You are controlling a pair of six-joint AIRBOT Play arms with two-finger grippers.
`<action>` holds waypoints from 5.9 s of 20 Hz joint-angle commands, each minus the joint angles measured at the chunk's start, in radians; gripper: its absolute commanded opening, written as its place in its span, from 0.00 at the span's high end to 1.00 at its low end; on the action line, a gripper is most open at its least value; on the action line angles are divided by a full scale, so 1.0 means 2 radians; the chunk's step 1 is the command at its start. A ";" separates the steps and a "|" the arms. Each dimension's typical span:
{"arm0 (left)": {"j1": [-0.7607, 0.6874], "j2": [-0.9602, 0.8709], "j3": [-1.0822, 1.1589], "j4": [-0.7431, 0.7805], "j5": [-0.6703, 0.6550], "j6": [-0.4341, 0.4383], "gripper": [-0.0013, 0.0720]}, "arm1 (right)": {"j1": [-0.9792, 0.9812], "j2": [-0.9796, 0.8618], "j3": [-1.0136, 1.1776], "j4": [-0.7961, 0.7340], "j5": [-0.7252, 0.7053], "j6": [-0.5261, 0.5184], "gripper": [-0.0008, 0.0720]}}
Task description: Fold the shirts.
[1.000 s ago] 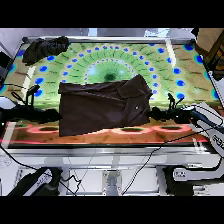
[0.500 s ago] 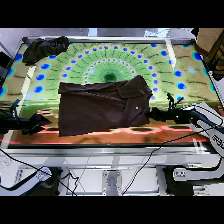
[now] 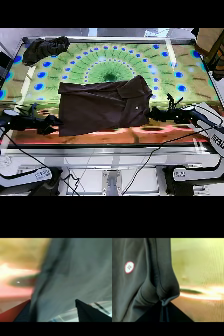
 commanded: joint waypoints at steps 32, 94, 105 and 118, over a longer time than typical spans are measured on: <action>-0.038 0.060 0.704 -0.255 -0.136 -0.002 0.97 | -0.166 0.261 0.423 -0.069 0.152 0.041 0.96; -0.124 0.004 0.441 0.000 -0.274 0.031 0.96 | -0.103 0.205 -0.066 -0.152 0.096 0.046 0.53; -0.124 0.004 0.441 -0.002 -0.268 0.031 0.96 | -0.054 0.101 -0.074 -0.053 -0.056 0.069 0.54; -0.009 0.004 0.229 0.026 -0.220 -0.009 0.48 | 0.002 0.096 -0.073 -0.046 -0.101 0.016 0.96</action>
